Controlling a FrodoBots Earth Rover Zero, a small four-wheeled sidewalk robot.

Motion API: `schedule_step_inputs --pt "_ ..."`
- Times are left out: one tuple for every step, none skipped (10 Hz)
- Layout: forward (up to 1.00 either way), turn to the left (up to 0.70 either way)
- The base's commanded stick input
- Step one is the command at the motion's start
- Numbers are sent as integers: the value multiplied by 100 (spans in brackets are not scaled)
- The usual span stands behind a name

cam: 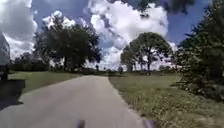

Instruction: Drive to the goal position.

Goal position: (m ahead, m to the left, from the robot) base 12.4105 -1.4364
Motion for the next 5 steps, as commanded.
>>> schedule_step_inputs --pt "70 0" --pt "70 0" --pt "70 0" --pt "70 0" --pt "70 0"
